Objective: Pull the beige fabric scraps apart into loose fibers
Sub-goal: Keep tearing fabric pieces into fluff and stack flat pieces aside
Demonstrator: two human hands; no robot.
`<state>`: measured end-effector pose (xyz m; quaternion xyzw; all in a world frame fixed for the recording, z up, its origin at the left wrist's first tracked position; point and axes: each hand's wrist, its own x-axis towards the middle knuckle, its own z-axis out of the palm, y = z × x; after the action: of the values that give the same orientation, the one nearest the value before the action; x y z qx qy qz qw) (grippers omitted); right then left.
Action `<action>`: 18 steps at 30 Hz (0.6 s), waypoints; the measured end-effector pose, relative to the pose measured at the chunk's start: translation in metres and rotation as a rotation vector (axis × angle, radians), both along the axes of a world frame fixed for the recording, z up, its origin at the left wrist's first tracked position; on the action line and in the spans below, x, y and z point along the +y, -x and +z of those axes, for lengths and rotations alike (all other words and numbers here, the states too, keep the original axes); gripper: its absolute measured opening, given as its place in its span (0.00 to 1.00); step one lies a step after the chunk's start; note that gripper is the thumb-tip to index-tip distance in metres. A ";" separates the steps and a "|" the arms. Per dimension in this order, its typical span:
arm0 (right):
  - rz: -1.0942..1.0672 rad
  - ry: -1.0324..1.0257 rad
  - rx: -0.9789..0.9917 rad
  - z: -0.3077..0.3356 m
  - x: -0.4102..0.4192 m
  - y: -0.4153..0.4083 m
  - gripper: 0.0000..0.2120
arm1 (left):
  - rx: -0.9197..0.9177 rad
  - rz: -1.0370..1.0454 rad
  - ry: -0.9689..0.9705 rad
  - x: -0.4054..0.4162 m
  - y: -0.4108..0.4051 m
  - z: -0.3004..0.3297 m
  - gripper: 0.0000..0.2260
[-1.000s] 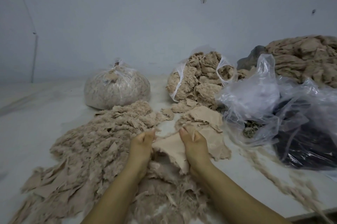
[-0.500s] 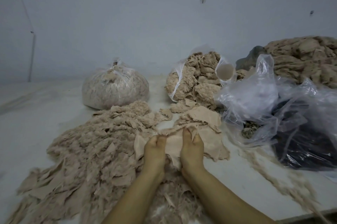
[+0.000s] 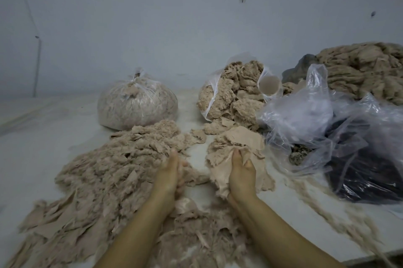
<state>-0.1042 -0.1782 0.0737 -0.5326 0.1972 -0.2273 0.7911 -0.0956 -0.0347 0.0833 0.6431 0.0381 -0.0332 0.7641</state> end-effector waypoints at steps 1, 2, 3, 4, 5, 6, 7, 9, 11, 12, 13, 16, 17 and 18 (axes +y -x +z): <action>0.015 -0.009 -0.002 0.001 0.003 0.000 0.21 | 0.035 -0.111 -0.065 -0.005 0.005 0.001 0.25; 0.021 -0.015 -0.005 0.002 0.007 0.000 0.22 | 0.051 -0.223 -0.105 -0.012 0.010 0.001 0.24; 0.025 -0.015 -0.016 0.002 0.011 0.000 0.22 | 0.043 -0.308 -0.128 -0.017 0.015 0.001 0.20; 0.016 -0.008 -0.021 0.003 0.013 -0.001 0.21 | 0.020 -0.341 -0.143 -0.021 0.019 0.000 0.15; 0.010 0.007 -0.027 0.003 0.015 -0.001 0.18 | -0.005 -0.330 -0.145 -0.023 0.019 0.000 0.12; 0.003 0.021 -0.029 0.003 0.015 -0.001 0.14 | -0.021 -0.299 -0.133 -0.022 0.018 0.000 0.11; 0.004 0.031 -0.042 0.002 0.013 -0.002 0.11 | -0.023 -0.271 -0.117 -0.020 0.017 -0.001 0.11; 0.013 0.058 -0.060 0.000 0.011 -0.004 0.07 | -0.012 -0.254 -0.095 -0.018 0.015 -0.001 0.12; 0.016 0.080 -0.054 -0.001 0.009 -0.006 0.09 | -0.005 -0.266 -0.109 -0.018 0.013 -0.002 0.12; 0.016 0.091 -0.046 -0.001 0.008 -0.007 0.09 | -0.006 -0.273 -0.130 -0.017 0.012 -0.003 0.12; 0.019 0.109 -0.038 0.000 0.004 -0.008 0.08 | -0.007 -0.262 -0.157 -0.014 0.011 -0.004 0.12; 0.013 0.145 0.025 0.001 -0.016 -0.009 0.11 | -0.032 -0.034 -0.250 0.008 -0.003 -0.008 0.13; 0.044 0.168 0.069 0.000 -0.022 -0.010 0.11 | -0.067 0.026 -0.272 0.016 -0.007 -0.009 0.14; 0.080 0.190 0.118 0.000 -0.024 -0.011 0.08 | -0.101 0.025 -0.277 0.020 -0.010 -0.010 0.15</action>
<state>-0.0935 -0.2023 0.0733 -0.6253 0.1993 -0.1813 0.7324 -0.0857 -0.0145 0.0731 0.7429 0.0117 0.0142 0.6692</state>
